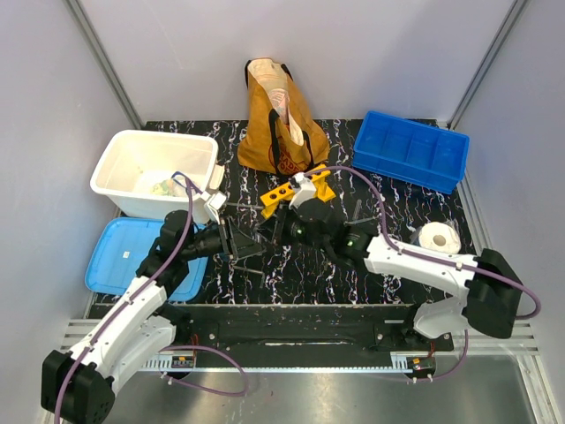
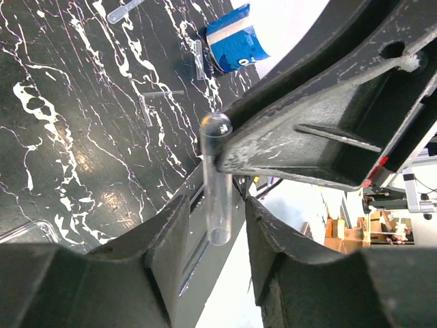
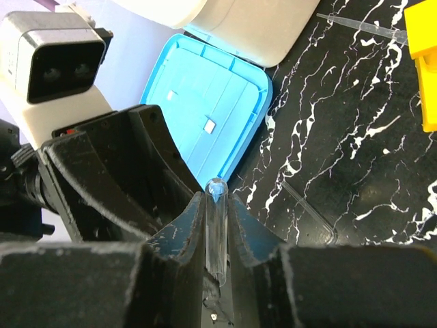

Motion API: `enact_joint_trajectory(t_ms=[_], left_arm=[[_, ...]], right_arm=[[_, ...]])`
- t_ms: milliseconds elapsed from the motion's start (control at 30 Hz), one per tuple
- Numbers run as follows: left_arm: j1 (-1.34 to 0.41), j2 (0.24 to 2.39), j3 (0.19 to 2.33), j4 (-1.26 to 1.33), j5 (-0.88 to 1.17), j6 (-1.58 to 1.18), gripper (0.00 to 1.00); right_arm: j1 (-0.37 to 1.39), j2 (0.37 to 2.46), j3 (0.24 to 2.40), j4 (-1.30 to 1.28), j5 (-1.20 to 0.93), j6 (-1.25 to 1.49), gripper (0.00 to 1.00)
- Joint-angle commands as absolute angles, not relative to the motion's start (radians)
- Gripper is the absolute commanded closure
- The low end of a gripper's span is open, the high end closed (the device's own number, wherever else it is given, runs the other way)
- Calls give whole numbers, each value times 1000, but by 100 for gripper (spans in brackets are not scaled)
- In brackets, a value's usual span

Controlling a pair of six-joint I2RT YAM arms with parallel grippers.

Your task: Organize the chemistry lab equipment

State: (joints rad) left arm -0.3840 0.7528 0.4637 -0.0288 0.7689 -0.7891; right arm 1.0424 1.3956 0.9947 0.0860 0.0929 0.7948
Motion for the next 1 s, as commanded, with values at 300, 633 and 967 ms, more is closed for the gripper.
enact_joint_trajectory(t_ms=[300, 633, 967], left_arm=[[-397, 778, 494, 69, 813, -771, 74], [-405, 831, 557, 55, 906, -720, 97], [-407, 857, 695, -135, 963, -549, 97]], right_arm=[[1049, 1230, 907, 150, 91, 772, 79], [1017, 1200, 893, 112, 40, 747, 75], [835, 1095, 943, -102, -213, 678, 45]])
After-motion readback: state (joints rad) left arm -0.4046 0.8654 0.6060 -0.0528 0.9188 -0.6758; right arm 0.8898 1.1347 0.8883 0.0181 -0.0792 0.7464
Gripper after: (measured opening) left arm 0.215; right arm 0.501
